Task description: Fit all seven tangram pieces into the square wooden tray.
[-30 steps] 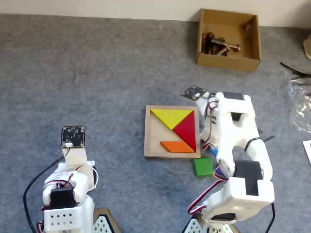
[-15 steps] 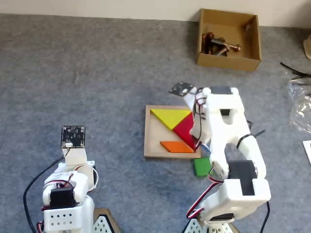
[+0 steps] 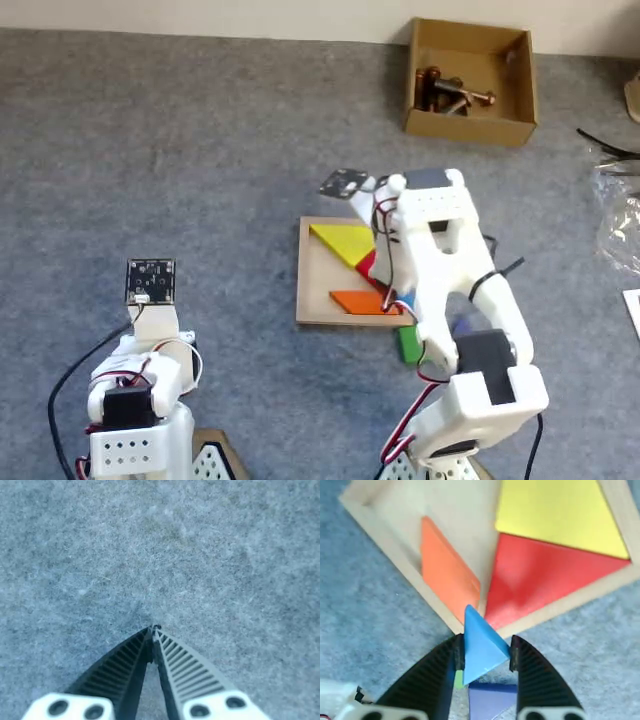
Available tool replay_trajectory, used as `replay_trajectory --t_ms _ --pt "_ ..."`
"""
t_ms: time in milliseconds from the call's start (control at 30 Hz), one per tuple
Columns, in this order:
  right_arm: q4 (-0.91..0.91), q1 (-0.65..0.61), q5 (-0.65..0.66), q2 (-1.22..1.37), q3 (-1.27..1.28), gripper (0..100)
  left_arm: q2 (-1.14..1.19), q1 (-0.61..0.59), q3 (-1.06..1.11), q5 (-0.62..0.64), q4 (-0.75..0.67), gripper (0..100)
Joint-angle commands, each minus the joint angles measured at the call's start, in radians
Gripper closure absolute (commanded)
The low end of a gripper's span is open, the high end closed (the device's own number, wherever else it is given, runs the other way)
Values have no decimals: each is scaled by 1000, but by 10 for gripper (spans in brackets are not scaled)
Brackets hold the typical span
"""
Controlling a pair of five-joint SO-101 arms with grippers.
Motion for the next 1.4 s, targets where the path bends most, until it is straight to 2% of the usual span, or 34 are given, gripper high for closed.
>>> replay_trajectory --t_ms 0,200,367,767,967,1200,1367 --pt "10 -22 -9 -67 -56 904 7 -8 21 2 8 995" --pt "105 -22 -52 -67 -166 904 7 -8 21 2 8 995" --pt "174 -77 -64 -64 -263 904 7 -8 21 2 8 995" --pt "170 -211 -68 -56 -268 904 7 -8 21 2 8 995" --pt "120 -226 -126 -54 -249 904 7 -8 21 2 8 995" --pt "19 -251 -127 -56 -136 904 7 -8 21 2 8 995" --pt "13 -251 -126 -56 -128 904 7 -8 21 2 8 995"
